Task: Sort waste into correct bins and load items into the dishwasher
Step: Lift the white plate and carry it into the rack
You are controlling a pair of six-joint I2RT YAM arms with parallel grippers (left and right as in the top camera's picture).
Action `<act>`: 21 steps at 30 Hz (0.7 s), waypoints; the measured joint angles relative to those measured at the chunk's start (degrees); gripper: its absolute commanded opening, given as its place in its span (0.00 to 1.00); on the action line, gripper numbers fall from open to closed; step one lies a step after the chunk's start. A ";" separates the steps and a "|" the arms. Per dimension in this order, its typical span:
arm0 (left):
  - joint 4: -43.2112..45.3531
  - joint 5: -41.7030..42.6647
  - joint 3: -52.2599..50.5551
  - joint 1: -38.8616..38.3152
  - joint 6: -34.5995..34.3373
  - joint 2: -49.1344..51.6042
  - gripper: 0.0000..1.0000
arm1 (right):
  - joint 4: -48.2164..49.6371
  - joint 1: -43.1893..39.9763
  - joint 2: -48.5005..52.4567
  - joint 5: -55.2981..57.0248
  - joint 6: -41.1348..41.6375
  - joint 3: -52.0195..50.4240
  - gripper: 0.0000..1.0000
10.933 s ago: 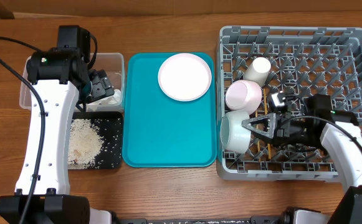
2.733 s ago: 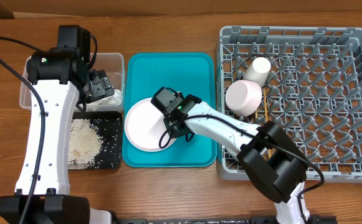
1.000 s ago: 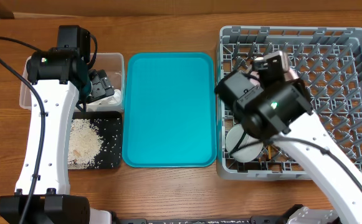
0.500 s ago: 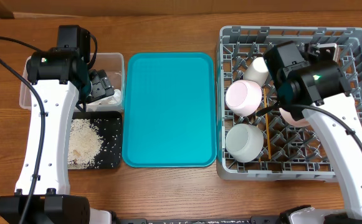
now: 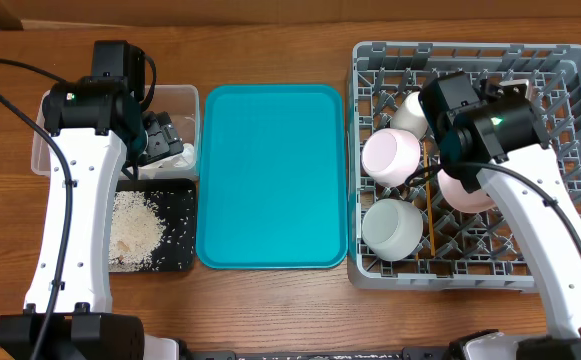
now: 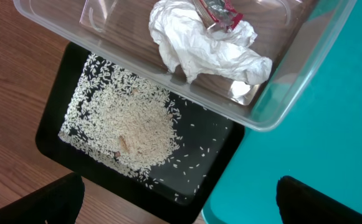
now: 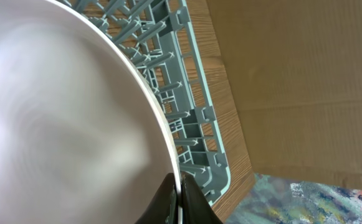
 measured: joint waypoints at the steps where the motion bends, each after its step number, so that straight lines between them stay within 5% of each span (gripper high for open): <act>1: 0.00 0.00 0.00 0.00 0.00 0.00 1.00 | 0.02 0.00 0.39 -0.09 -0.02 0.00 0.04; 21: 0.00 0.00 0.00 0.00 0.00 0.00 1.00 | 6.27 1.25 6.95 -1.55 0.00 -0.17 0.08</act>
